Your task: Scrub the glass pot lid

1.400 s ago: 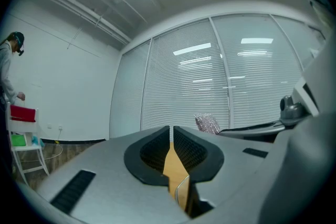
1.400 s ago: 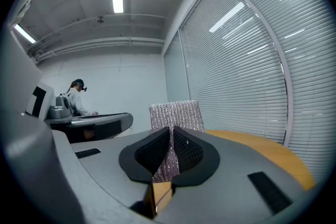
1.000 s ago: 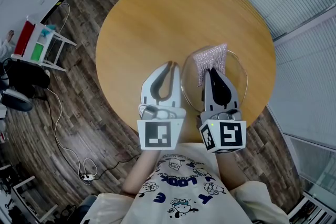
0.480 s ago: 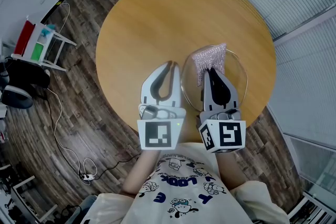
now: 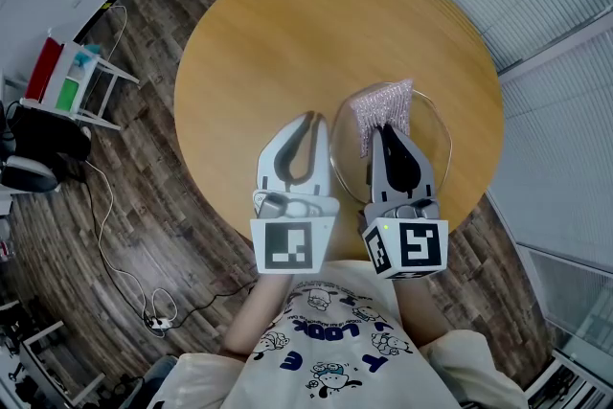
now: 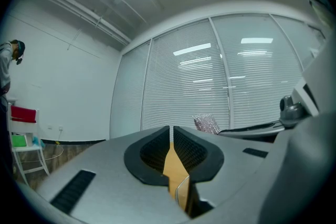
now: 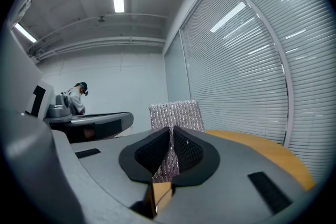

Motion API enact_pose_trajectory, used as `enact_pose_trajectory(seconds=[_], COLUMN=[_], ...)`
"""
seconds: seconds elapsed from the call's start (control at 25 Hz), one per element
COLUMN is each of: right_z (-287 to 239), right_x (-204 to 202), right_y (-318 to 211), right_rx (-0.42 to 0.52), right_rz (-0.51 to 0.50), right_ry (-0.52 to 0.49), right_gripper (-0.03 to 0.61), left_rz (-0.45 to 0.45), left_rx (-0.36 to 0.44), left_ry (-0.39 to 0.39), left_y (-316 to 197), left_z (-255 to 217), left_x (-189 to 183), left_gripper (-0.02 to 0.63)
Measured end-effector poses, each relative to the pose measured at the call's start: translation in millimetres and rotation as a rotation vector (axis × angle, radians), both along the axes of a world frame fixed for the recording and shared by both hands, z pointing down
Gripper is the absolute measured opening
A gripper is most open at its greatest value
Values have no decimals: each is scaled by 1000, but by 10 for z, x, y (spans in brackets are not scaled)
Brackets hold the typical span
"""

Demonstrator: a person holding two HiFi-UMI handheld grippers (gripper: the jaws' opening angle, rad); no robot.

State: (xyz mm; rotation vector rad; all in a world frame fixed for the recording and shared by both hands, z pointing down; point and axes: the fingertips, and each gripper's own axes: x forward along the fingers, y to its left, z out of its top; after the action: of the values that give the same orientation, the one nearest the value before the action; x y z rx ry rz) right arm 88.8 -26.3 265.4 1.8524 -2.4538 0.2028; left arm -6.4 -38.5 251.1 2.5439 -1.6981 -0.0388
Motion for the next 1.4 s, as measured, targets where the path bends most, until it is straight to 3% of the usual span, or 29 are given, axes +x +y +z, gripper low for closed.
enact_pose_trajectory(seconds=[1.4], right_z=[-21], right_x=[-3], right_y=[24], right_rx=[0], right_rz=[3], right_ry=[8], right_gripper=[41], left_rz=[2], left_rx=[7], left_ry=[-13], left_y=[44], left_z=[-19], left_x=[-4], left_gripper=[32])
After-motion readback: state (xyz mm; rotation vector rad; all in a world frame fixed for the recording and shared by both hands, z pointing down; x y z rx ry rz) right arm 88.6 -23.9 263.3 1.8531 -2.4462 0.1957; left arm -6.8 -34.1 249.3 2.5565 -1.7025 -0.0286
